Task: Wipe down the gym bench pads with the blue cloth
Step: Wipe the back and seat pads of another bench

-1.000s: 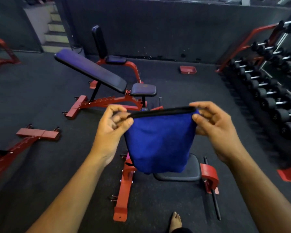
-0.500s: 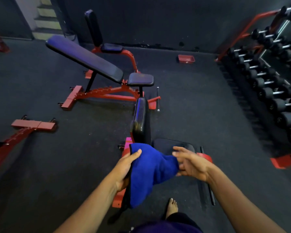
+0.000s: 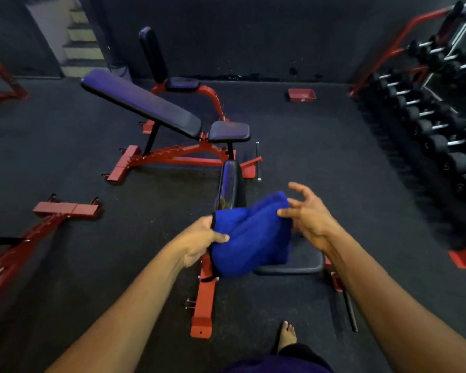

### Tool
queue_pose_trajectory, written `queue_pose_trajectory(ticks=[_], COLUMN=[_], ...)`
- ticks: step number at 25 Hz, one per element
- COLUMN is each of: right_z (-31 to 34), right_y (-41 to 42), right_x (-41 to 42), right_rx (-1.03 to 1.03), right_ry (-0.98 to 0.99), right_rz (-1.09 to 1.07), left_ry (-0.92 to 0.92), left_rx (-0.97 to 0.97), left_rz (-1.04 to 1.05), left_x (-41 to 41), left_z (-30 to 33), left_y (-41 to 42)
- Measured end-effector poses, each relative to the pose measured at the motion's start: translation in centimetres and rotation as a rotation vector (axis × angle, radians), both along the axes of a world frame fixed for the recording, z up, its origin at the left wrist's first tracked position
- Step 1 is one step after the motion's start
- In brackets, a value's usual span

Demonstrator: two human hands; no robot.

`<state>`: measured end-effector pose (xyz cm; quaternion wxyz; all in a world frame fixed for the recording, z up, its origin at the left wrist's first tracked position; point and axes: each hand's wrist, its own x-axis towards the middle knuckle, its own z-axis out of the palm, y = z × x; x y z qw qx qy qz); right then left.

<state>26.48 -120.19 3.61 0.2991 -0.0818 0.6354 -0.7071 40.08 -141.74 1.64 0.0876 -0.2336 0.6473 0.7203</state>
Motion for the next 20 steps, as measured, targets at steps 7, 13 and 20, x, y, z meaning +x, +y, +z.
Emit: queue_pose_trajectory(ticks=[7,13,20], right_z=[4.2,2.5,3.1], right_y=[1.1,1.7,3.4], right_x=[-2.4,-2.0,-1.8], right_rx=[-0.2,0.053,0.245], right_ry=[0.434,0.707,0.989], right_rz=[0.081,-0.111,0.268], left_ry=[0.617,0.584,0.549], left_rx=[-0.132,-0.796,-0.87], left_rz=[0.149,-0.019,-0.323], left_x=[-2.9,-3.1,-2.8], left_z=[5.3,3.9,5.3], left_y=[-1.2,-3.0,-4.5])
